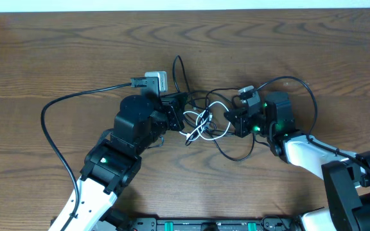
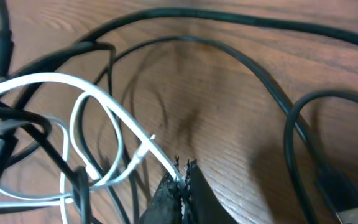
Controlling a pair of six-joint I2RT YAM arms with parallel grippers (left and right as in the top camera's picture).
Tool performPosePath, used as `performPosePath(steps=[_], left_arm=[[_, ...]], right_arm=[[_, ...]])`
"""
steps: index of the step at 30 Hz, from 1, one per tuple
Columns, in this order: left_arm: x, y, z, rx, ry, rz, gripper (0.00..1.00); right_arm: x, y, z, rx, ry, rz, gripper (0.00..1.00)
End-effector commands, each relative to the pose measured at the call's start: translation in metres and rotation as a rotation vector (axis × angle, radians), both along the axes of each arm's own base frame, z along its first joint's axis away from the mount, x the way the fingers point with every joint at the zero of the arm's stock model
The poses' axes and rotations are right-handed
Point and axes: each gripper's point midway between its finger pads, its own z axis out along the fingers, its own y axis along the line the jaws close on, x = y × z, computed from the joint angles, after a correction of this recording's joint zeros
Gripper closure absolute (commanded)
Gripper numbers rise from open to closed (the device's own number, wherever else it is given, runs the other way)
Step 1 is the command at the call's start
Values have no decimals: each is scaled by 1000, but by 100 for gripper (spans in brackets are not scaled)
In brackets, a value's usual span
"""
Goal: Untangle cables
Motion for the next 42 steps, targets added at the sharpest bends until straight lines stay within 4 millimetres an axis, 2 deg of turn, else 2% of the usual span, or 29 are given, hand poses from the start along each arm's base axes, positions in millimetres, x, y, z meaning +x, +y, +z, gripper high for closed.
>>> performPosePath(steps=[1, 3, 7, 13, 17, 21, 22, 24, 26, 27, 28, 29, 32, 36, 39, 42], left_arm=[[0, -1, 7, -19, -9, -4, 92], [0, 0, 7, -19, -8, -4, 92], [-1, 0, 6, -16, -4, -3, 92], [1, -1, -5, 1, 29, -3, 92], [2, -2, -18, 23, 69, -3, 92], [4, -3, -29, 40, 102, -3, 92], [4, -3, -32, 43, 108, -3, 92], [4, -6, -36, 38, 126, -16, 92], [1, -12, -34, 13, 134, -45, 92], [-1, -16, -32, -1, 132, -69, 92], [-3, -20, -29, -17, 128, -95, 92], [-4, -23, -26, -29, 125, -113, 92], [-6, -28, -23, -44, 121, -141, 92], [-6, -28, -23, -44, 116, -142, 92], [-6, -31, -18, -53, 93, -161, 92], [-8, -41, -4, -98, 53, -220, 92]], right_arm=[[-8, 9, 40, 164, -3, 80, 99], [-13, 2, 72, 264, -21, 121, 99], [-24, -33, 151, 424, -119, 150, 99], [-44, -81, 248, 443, -426, 78, 99], [-66, -95, 298, 440, -605, 37, 99], [-85, -97, 326, 433, -729, 49, 99], [-86, -97, 327, 432, -733, 52, 99], [-82, -97, 316, 445, -660, 42, 99], [-71, -99, 298, 457, -559, 10, 98], [-65, -100, 287, 459, -507, -6, 94], [-58, -101, 271, 464, -434, -27, 83], [-53, -101, 260, 472, -377, -47, 78], [-39, -98, 221, 507, -162, -116, 73], [-31, -78, 178, 544, 96, -143, 60], [-30, -57, 156, 542, 200, -112, 58], [-30, -39, 134, 519, 277, -100, 57]])
